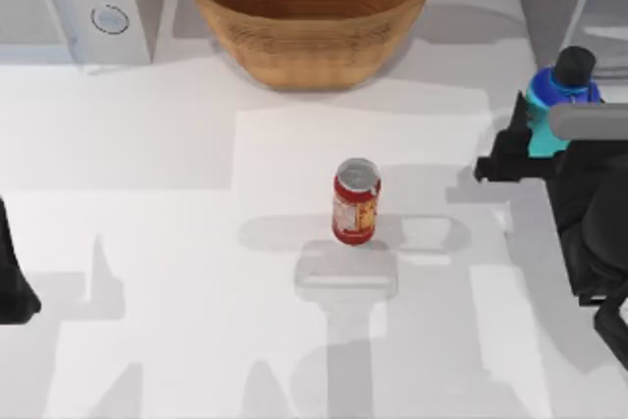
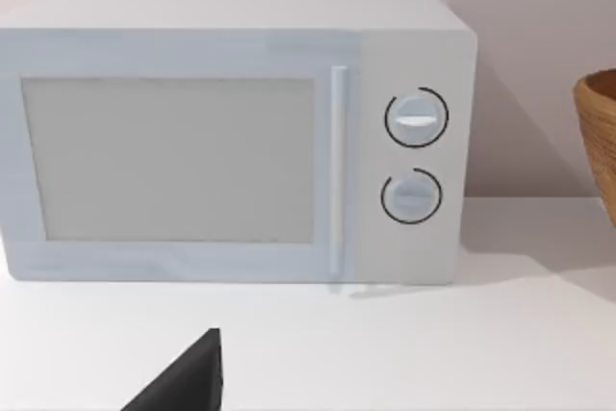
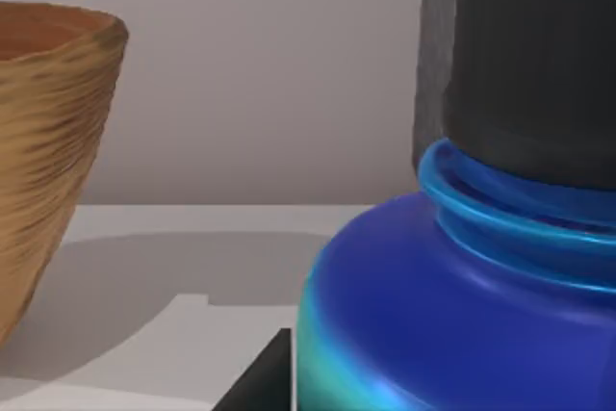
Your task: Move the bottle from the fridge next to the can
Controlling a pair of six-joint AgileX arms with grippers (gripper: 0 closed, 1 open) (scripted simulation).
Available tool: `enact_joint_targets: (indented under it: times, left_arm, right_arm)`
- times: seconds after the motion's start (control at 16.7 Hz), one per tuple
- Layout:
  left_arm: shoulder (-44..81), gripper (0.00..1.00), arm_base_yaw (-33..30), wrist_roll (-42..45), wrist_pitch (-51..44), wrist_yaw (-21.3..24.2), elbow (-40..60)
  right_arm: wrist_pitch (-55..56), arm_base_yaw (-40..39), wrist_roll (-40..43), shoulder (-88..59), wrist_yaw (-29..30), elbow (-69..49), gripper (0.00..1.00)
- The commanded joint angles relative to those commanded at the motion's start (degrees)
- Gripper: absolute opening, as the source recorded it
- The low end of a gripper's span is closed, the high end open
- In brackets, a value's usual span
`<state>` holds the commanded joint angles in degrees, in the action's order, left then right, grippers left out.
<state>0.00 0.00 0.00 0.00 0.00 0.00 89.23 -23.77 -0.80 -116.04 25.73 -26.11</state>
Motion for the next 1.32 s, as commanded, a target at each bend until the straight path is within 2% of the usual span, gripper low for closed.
enact_joint_targets:
  times: [0.18,0.3,0.96,1.32]
  left_arm:
    - [0.0,1.00,0.0,0.0,0.0,0.0,0.0]
    - [0.0,1.00,0.0,0.0,0.0,0.0,0.0]
    - [0.0,1.00,0.0,0.0,0.0,0.0,0.0]
    - [0.0,1.00,0.0,0.0,0.0,0.0,0.0]
  right_arm:
    - [4.0,-8.3,0.0,-1.0,8.3,2.8,0.00]
    - [5.3,-10.7,0.0,-1.2,10.7,3.9,0.00]
    - [5.5,-11.0,0.1,-1.2,11.0,4.0,0.00]
    - [5.5,-11.0,0.1,-1.2,11.0,4.0,0.45]
